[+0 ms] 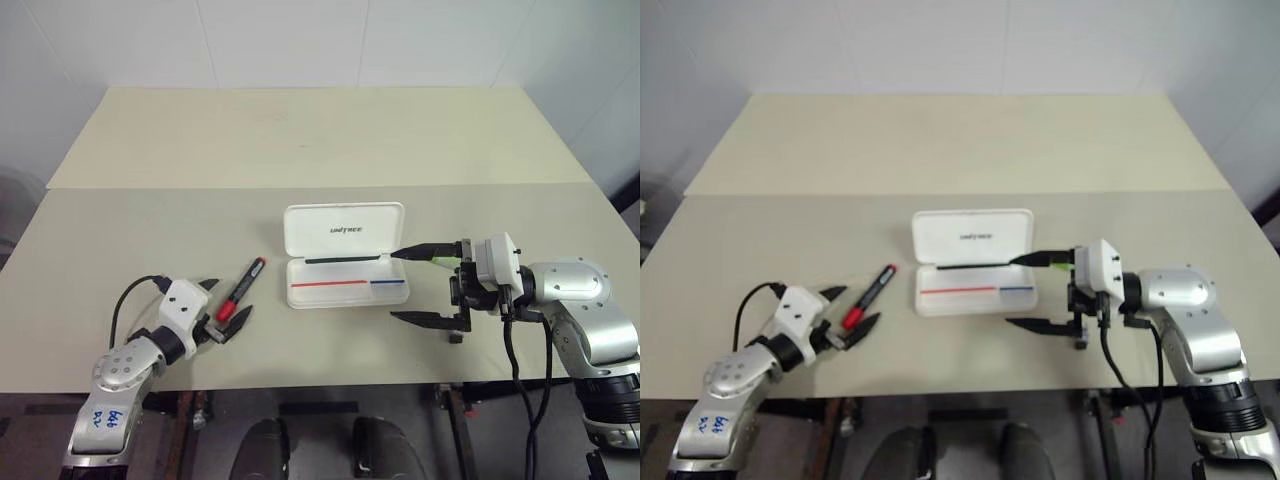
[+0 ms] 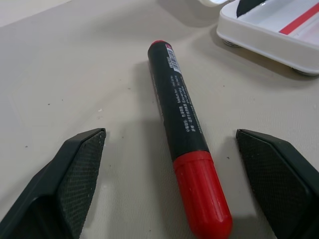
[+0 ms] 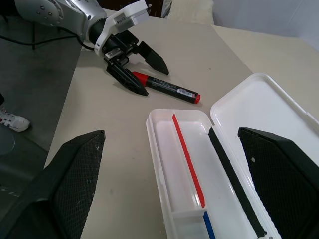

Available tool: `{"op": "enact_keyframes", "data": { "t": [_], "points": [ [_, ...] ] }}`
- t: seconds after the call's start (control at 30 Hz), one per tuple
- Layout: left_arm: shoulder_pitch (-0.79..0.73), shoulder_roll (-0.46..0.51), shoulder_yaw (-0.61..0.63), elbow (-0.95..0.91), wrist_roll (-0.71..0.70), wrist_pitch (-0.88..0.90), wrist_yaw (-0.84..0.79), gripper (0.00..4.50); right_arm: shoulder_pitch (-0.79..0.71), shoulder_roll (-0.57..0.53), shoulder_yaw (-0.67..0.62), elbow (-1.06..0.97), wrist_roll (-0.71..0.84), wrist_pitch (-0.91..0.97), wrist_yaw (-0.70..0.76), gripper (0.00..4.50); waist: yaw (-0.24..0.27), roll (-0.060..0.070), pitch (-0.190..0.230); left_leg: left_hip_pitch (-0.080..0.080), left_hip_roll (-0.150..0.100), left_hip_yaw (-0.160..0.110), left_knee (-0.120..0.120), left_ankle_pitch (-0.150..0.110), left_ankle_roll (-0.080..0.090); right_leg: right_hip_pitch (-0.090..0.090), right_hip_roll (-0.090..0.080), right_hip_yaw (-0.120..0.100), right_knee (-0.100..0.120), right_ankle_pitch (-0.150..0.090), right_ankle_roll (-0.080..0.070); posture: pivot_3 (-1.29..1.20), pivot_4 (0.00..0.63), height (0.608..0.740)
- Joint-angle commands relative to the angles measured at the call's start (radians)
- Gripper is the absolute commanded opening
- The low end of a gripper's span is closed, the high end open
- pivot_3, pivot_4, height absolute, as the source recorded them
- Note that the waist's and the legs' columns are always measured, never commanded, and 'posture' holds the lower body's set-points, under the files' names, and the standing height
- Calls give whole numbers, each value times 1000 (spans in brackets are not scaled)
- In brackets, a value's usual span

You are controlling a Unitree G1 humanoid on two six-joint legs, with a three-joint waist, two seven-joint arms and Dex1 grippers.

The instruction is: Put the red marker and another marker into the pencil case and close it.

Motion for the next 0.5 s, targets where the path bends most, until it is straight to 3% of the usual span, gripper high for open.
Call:
{"op": "enact_keyframes", "data": {
  "t": [0.03, 0.33, 0.37, 0.5],
  "points": [
    [-14, -37, -48, 6, -22, 57, 15, 3841, -17, 1, -16, -45, 17, 8, -23, 4500, 7, 1, 0, 0, 0, 0, 0, -1, -1, 0, -1, 0, 0, 0, 0, 0, 150, 740],
    [-15, -50, -60, -13, -30, 113, 34, 825, -38, 10, -9, -43, 14, 13, -45, 4500, 18, 1, -1, 0, 1, 2, 1, -2, -4, 0, -1, 2, -2, -2, -13, 0, 150, 740],
    [-16, -50, -59, -15, -37, 114, 30, 610, -40, 11, -8, -41, 13, 11, -45, 4500, 19, 1, -1, 0, 1, 2, 1, -2, -3, 0, -1, 2, -2, -2, -13, 0, 150, 740],
    [-27, -57, -53, -31, -55, 53, 10, 613, -45, 16, -8, -33, 8, 7, -46, 4500, 20, 1, -1, 0, 1, 2, 0, -1, -1, 0, 0, 1, -3, 0, -10, 0, 150, 740]
  ]
}}
